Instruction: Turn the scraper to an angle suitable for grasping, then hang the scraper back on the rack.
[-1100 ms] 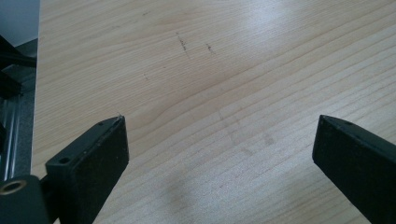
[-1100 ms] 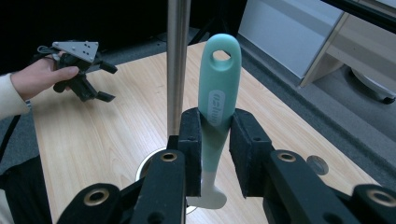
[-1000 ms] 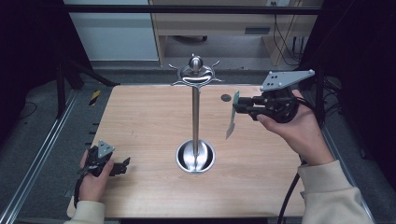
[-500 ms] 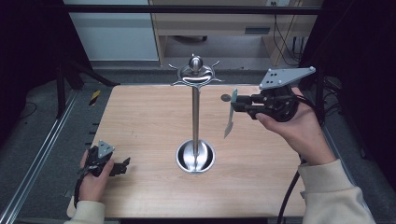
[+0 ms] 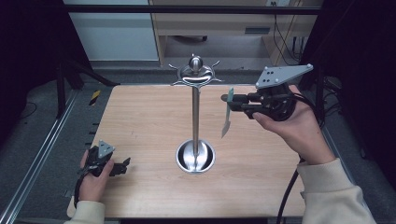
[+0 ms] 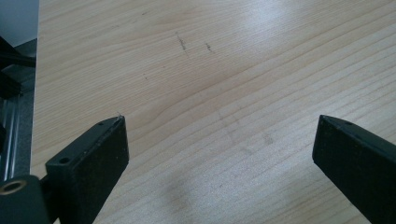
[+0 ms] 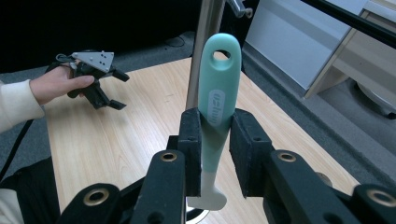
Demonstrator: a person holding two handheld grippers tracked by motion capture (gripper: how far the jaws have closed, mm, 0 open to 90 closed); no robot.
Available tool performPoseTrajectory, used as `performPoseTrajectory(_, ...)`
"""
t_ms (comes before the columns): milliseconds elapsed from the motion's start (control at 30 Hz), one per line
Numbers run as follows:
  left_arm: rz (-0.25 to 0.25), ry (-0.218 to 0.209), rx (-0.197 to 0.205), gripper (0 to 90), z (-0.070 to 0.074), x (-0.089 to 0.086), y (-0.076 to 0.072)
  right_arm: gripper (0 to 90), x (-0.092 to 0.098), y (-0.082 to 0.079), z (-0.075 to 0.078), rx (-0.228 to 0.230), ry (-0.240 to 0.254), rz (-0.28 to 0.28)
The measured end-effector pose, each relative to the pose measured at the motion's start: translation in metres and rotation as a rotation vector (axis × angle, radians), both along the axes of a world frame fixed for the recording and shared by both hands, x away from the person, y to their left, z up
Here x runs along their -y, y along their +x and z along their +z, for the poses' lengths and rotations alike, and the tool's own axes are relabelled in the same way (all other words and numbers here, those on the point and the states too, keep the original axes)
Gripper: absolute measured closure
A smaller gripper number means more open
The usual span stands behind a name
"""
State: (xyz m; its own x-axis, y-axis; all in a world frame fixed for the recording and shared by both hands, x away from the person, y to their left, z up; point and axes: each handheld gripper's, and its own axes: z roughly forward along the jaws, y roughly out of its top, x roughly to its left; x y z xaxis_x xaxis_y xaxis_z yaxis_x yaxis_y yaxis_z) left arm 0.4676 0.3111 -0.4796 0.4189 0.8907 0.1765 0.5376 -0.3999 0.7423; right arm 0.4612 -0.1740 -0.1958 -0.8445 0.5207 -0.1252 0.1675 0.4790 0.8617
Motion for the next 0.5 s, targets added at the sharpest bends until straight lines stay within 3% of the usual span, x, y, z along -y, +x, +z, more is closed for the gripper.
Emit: performPoseTrajectory(500, 0.0, -0.003, -0.001, 3.5, -0.0006, 0.0002, -0.0002, 75.0, -0.0001, 0.0045, 0.0028, -0.001, -0.007, -0.003)
